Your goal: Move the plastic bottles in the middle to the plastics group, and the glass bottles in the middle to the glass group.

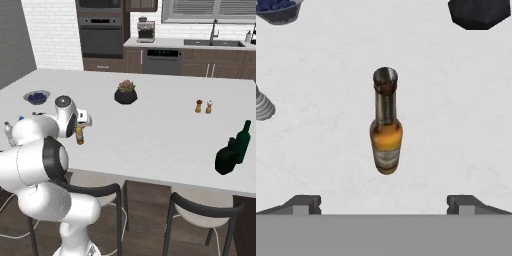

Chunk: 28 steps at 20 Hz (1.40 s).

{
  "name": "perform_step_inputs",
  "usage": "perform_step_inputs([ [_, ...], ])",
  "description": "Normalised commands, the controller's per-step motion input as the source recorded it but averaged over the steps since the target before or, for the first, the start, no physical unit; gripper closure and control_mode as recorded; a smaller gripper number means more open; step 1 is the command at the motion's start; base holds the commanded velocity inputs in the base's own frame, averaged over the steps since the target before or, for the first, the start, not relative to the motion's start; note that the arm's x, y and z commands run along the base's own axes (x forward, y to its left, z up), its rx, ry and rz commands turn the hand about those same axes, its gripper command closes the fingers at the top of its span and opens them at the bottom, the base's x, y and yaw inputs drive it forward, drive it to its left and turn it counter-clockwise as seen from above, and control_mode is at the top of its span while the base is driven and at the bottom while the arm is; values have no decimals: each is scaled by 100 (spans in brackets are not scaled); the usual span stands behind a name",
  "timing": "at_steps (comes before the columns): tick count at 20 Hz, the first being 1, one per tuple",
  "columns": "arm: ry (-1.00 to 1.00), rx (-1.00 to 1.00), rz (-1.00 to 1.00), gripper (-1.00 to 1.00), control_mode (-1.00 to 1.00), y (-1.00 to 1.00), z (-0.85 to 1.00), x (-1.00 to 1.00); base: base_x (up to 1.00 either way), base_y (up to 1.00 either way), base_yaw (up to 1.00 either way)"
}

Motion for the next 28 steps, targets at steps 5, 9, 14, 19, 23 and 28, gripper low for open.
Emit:
perform_step_inputs([
  [5, 0, -2, 5, -100, -100, 17, -32, 26, 0, 0, 0],
  [9, 0, 0, 3, -100, -100, 8, -9, 25, 0, 0, 0],
  [14, 0, 0, 0, -100, -100, 0, 0, 27, 0, 0, 0],
  [19, 0, 0, 0, -100, -100, -6, 0, 2, 0, 0, 0],
  [23, 0, 0, 0, -100, -100, 0, -9, 6, 0, 0, 0],
  [28, 0, 0, 0, -100, -100, 0, -1, 18, 0, 0, 0],
])
